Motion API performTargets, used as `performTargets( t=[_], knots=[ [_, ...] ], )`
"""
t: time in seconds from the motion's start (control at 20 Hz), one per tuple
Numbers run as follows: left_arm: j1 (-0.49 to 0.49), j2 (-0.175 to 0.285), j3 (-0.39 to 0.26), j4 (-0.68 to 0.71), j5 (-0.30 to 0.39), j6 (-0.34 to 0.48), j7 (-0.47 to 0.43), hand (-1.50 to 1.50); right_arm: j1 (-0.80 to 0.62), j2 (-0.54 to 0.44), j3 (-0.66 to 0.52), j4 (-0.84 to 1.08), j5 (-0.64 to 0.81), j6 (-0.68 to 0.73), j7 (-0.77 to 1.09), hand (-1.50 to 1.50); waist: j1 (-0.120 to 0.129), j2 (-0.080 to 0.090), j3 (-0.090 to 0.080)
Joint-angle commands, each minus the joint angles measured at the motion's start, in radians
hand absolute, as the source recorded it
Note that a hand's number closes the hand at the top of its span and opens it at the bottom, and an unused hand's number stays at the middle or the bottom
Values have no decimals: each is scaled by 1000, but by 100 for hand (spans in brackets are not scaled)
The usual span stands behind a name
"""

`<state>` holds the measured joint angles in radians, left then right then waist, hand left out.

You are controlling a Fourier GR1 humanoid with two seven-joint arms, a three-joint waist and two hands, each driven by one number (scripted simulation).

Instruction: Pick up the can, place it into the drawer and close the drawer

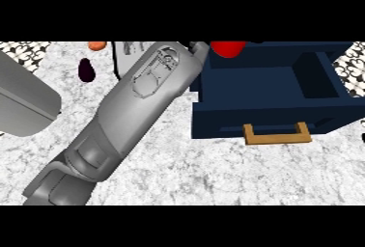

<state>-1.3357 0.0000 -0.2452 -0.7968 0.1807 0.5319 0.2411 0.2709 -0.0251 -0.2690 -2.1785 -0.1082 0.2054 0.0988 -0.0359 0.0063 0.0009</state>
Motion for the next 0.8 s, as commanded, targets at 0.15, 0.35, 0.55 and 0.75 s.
performTargets(
  t=[0.15,0.35,0.55,0.75],
  knots=[
    [-85,0,-63,186,119,23,-95,150,-54,-29,-23,29,-23,7,14,-150,-22,5,1],
    [-137,0,-116,238,152,41,-93,150,-19,23,39,26,42,-11,-13,-150,-25,5,1],
    [-87,0,-145,261,227,13,-157,150,-55,-22,-21,22,-28,5,18,-150,-28,6,1],
    [-160,0,-199,323,236,67,-154,150,-42,4,38,25,47,-2,2,-150,-43,9,2]
  ],
)
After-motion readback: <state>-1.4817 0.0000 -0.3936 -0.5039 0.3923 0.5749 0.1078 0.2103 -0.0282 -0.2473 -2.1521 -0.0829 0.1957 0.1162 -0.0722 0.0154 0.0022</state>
